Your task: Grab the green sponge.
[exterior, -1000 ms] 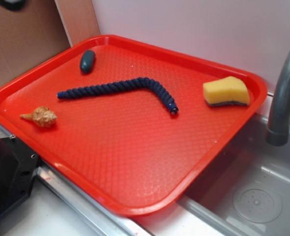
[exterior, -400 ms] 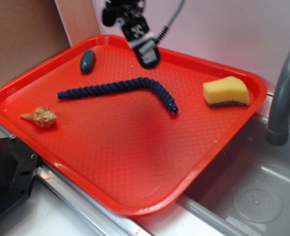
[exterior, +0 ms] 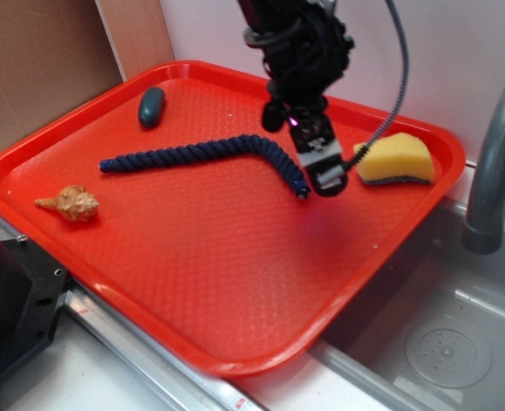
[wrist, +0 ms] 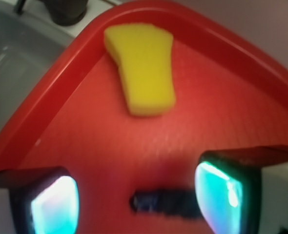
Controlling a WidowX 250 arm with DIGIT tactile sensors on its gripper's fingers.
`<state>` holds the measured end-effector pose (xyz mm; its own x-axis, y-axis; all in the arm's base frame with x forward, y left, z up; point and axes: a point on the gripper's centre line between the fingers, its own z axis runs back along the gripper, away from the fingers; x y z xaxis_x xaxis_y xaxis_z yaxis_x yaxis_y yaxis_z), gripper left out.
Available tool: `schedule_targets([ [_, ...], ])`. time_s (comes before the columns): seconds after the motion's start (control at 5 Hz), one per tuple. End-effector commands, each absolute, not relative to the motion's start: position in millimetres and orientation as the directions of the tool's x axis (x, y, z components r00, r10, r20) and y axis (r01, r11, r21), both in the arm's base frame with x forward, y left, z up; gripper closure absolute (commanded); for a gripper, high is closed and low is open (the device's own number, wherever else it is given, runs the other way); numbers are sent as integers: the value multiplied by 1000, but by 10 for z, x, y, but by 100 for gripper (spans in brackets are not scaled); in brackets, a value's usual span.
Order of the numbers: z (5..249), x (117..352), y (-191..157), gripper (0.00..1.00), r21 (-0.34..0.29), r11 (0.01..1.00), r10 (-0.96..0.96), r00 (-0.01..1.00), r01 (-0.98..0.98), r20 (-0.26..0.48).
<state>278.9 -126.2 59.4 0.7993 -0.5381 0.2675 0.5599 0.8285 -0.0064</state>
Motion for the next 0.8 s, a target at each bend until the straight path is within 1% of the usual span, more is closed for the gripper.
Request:
schedule_targets([
  [0.0,693,3258,-1602,0,9,816,-545,764,578,346],
  [0.2,528,3480,-1724,0,15,792,-586,753,610,298],
  [0.4,498,3511,-1690,100,18,805,-569,763,593,307],
  [0.6,723,3309,-1592,100,49,813,-557,751,580,353],
])
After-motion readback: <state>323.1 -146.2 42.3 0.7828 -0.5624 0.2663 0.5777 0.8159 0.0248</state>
